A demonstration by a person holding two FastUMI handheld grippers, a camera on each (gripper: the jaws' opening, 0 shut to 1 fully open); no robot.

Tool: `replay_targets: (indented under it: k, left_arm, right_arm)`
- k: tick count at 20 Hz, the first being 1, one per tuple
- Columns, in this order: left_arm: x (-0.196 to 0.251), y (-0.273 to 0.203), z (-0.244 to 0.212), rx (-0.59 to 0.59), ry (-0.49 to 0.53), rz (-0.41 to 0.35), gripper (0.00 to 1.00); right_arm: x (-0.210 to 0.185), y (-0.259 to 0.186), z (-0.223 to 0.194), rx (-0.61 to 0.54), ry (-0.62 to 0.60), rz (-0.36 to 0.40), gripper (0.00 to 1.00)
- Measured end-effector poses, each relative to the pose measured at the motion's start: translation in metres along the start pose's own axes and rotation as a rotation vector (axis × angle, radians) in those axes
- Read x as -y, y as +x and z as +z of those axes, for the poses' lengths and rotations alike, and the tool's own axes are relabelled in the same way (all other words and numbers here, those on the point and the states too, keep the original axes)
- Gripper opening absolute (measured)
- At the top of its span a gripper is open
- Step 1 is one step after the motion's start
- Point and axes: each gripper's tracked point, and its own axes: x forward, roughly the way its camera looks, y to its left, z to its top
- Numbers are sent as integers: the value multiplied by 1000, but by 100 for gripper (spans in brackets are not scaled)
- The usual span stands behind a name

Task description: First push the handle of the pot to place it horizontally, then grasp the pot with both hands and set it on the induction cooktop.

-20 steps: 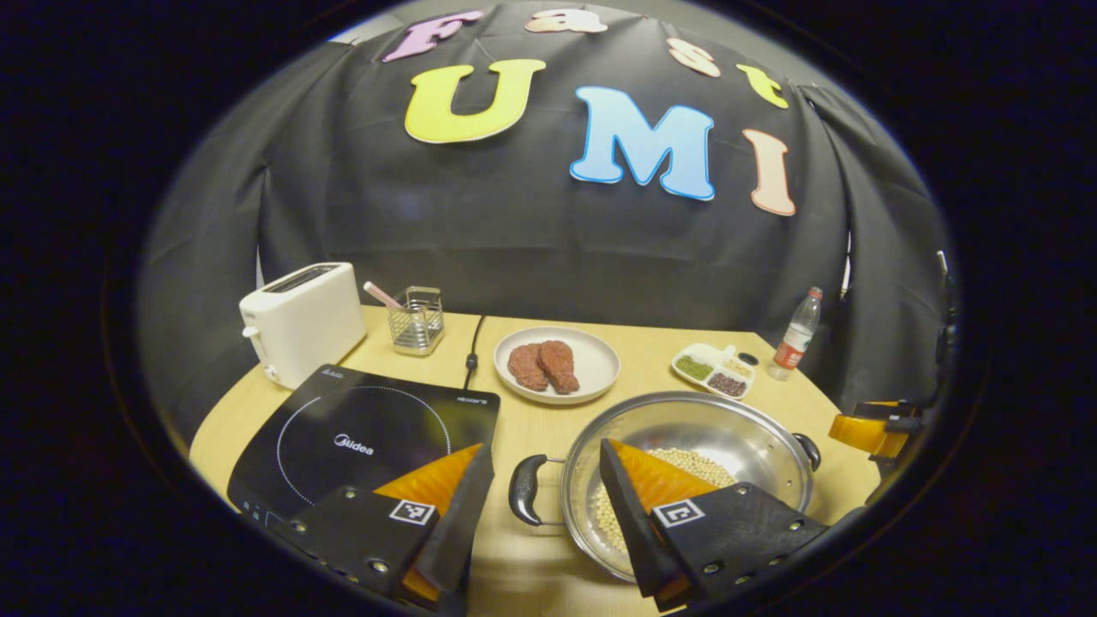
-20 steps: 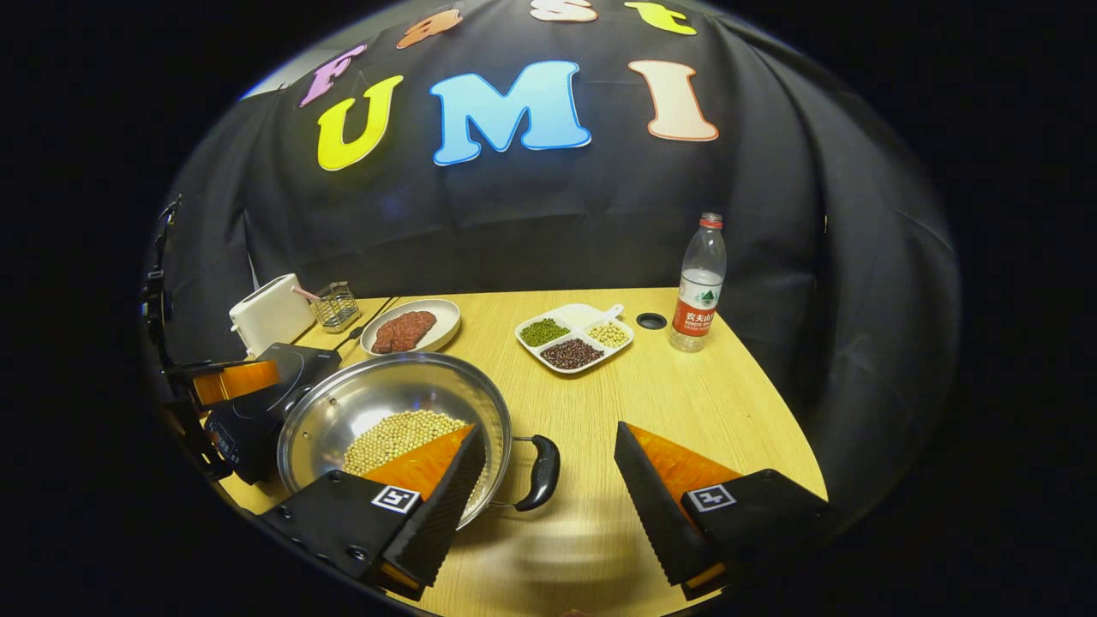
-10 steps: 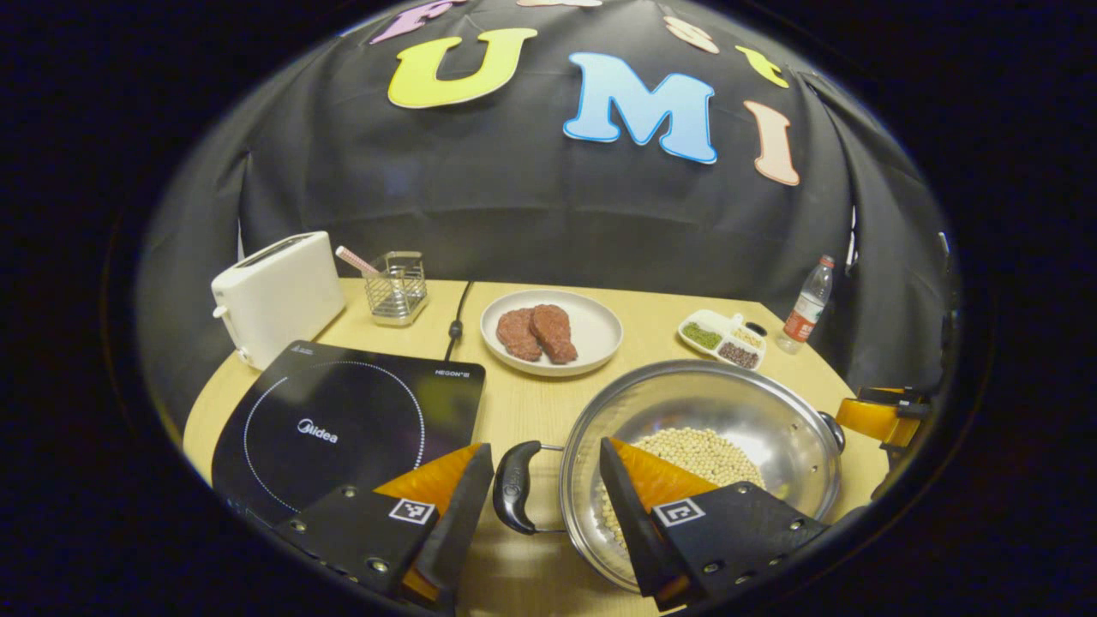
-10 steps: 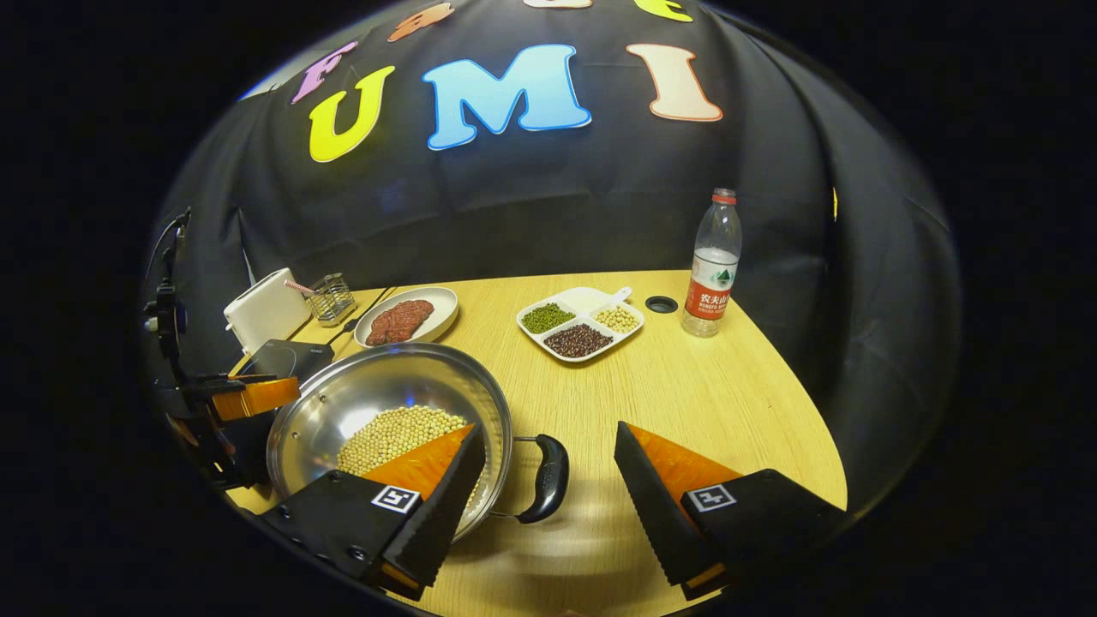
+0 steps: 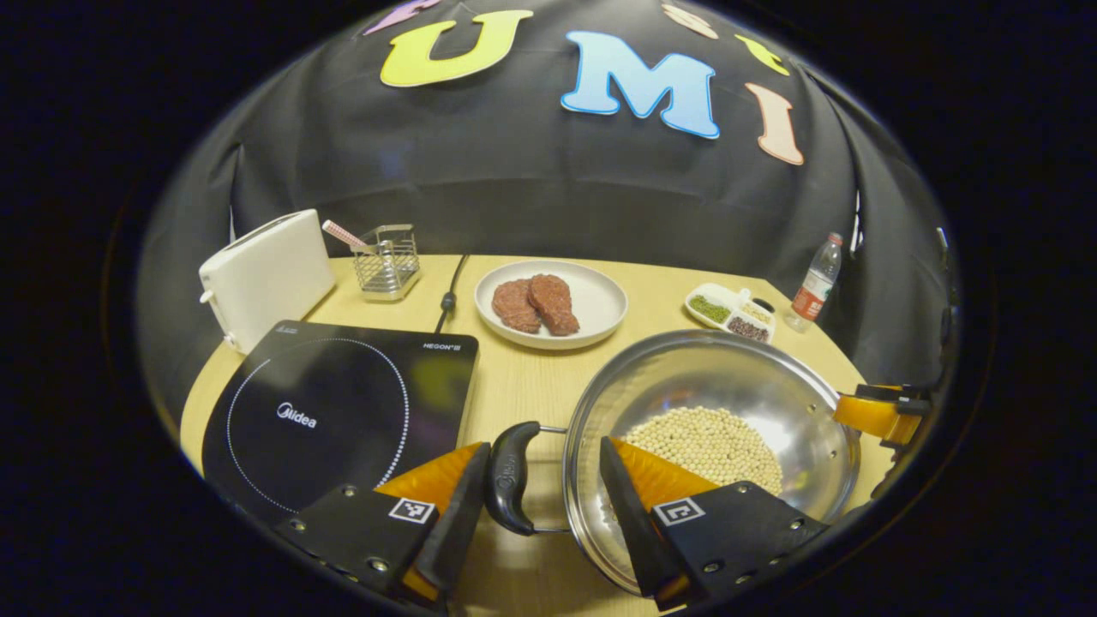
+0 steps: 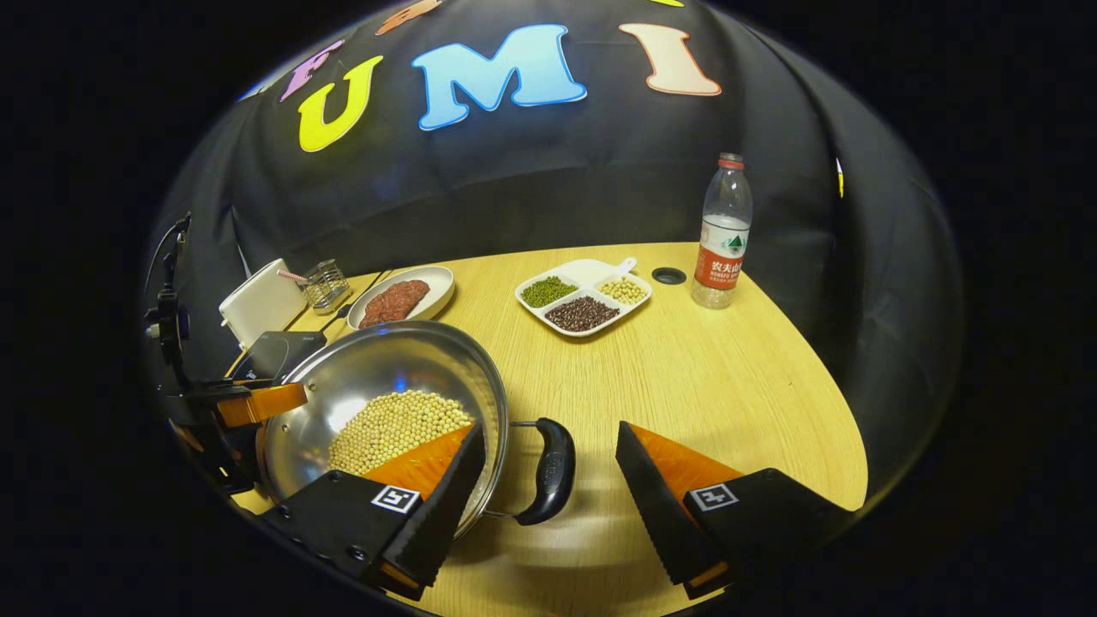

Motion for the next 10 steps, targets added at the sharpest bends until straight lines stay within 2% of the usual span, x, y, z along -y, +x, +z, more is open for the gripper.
replay_targets:
  k: [5, 6, 7, 8, 9, 10]
  left_arm:
    - [-2, 6, -9, -34, -10, -4, 77]
    - [-2, 7, -9, -31, -8, -5, 77]
    - [-2, 7, -9, -33, -4, -4, 77]
    - [-2, 7, -10, -35, 2, -4, 77]
    - [0, 9, -10, -38, 5, -6, 77]
    - [1, 10, -10, -41, 8, -9, 77]
  right_arm:
    - [-3, 7, -10, -38, 18, -4, 92]
    - [-3, 7, -10, -41, 15, -8, 94]
    - [-4, 8, -11, -41, 16, -7, 92]
    - [-4, 8, -12, -47, 17, -9, 82]
    - [-5, 9, -14, -57, 20, -6, 87]
    - [-5, 9, -16, -66, 20, -10, 80]
